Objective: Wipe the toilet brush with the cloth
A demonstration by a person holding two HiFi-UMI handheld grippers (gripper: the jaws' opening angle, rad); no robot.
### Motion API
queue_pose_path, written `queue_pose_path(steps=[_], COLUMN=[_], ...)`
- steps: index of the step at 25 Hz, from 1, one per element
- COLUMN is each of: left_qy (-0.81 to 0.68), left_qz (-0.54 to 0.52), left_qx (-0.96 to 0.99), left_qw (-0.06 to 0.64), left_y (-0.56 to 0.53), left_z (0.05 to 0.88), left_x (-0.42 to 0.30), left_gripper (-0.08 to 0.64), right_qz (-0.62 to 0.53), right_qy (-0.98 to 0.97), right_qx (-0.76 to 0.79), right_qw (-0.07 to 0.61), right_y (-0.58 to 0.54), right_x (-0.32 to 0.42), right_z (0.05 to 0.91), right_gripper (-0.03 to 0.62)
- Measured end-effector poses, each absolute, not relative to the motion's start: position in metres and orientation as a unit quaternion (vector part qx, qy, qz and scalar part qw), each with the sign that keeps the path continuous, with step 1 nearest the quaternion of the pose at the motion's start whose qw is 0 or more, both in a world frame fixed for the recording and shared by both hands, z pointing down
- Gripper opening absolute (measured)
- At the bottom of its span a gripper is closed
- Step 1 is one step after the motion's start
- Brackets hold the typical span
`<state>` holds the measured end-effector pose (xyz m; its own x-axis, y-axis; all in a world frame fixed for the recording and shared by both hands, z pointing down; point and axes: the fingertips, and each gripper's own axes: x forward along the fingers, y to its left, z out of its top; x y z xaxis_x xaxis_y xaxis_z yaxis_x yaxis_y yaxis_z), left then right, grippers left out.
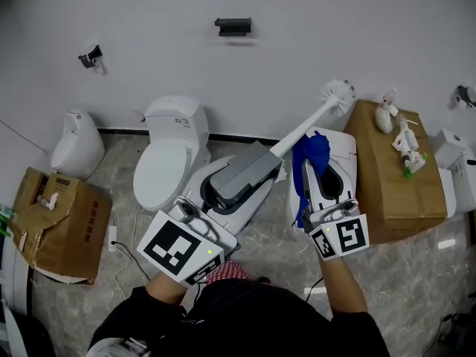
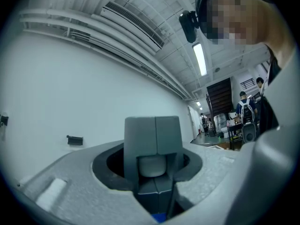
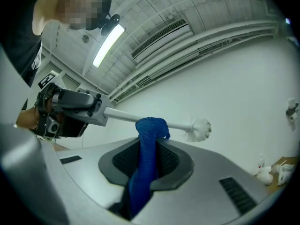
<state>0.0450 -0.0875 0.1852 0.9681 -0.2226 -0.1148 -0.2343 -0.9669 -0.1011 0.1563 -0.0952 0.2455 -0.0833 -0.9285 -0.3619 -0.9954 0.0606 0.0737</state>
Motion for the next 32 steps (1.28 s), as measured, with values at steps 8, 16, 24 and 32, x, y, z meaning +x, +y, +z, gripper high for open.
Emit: queue_pose_path(steps=[8, 16, 24, 32], left_qy=[0.113, 0.106, 0.089, 0.085], left_qz=[0.048, 0.044, 0.057, 0.042], left_qx=[-0.991, -0.992, -0.993, -0.994], left_qw=[0.057, 0.055, 0.055, 0.05], left_y=[-0.086, -0.087, -0.083, -0.083], left_z=[0.189, 0.189, 0.183, 0.187], left_x=[0.05, 0.052, 0.053, 0.053], left_gripper=[0.179, 0.179, 0.179, 0.179], right_qz=[0.192, 0.224, 0.238, 0.232], right_qy=[0.75, 0.764, 0.769, 0.765], right_qx=[-0.628, -0.601, -0.589, -0.595], right_qw=[0.079, 0.075, 0.076, 0.083], right_y=[-0.092, -0.086, -0.086, -0.088], right_x=[0.121, 0.1, 0.092, 0.094], right_z=[0.243, 0.23, 0.221, 0.218], right_gripper=[0.066, 0.066, 0.066, 0.066])
